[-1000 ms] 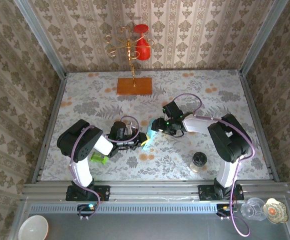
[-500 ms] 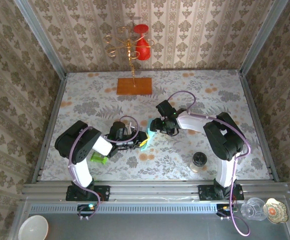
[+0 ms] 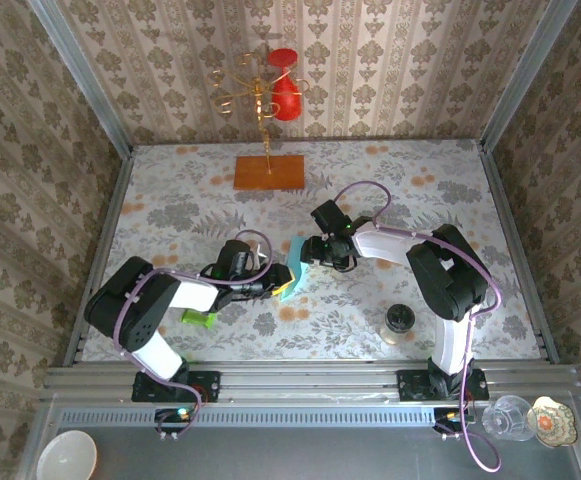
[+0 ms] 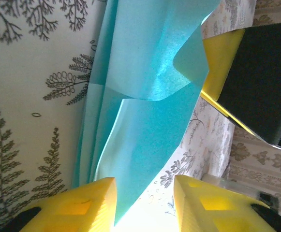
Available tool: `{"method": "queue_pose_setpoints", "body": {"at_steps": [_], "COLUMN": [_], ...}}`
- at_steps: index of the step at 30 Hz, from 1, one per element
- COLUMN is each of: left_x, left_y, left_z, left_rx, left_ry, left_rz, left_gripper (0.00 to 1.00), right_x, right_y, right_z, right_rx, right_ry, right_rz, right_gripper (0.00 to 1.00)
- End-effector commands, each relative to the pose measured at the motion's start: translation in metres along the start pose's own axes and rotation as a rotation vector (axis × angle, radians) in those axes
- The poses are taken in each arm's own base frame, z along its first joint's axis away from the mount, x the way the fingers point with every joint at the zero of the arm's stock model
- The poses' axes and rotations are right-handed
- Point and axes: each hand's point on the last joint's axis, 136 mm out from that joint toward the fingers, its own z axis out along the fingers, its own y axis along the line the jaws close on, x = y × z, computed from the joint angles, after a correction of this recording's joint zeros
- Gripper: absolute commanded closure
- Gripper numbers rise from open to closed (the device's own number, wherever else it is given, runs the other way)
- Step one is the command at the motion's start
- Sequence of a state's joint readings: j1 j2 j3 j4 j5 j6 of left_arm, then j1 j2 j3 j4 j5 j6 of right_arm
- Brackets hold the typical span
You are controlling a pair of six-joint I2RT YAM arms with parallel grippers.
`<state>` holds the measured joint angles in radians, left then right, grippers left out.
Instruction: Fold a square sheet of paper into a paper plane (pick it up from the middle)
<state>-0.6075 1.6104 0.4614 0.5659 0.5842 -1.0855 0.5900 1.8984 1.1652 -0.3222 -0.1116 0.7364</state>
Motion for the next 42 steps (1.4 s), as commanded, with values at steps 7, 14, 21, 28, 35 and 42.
{"method": "queue_pose_setpoints", "body": {"at_steps": [7,14,21,28,35,42], "left_x": [-0.011,-0.012,-0.009,-0.005,-0.002,-0.001], "left_y": [-0.020,-0.006,0.002,0.010,0.026,0.047], "left_z": [-0.006,0.000,0.009,0.014,0.013,0.012], "left_rx": [-0.025,-0.094,-0.149,-0.167,-0.197,-0.219], "left_ry": [-0.018,0.000,0.038,0.052,0.050,0.052], "left_rz": [0.161,0.186,0.248,0.262,0.249,0.200], "left_gripper": [0.61,0.60,0.56,0.56,0.56,0.69], "right_x": [0.013,0.013,0.013,0.012,0.018,0.033], "right_y": [-0.017,-0.016,-0.014,-0.010,0.008,0.025], "right_z": [0.027,0.025,0.023,0.018,0.000,-0.023], "right_rx": [0.054,0.054,0.046,0.031,-0.073,-0.194], "right_ry": [0.038,0.038,0.040,0.037,0.049,0.062], "right_rz": [0.006,0.008,0.009,0.012,-0.002,-0.034], "right_gripper": [0.35,0.35,0.35,0.36,0.38,0.44]}}
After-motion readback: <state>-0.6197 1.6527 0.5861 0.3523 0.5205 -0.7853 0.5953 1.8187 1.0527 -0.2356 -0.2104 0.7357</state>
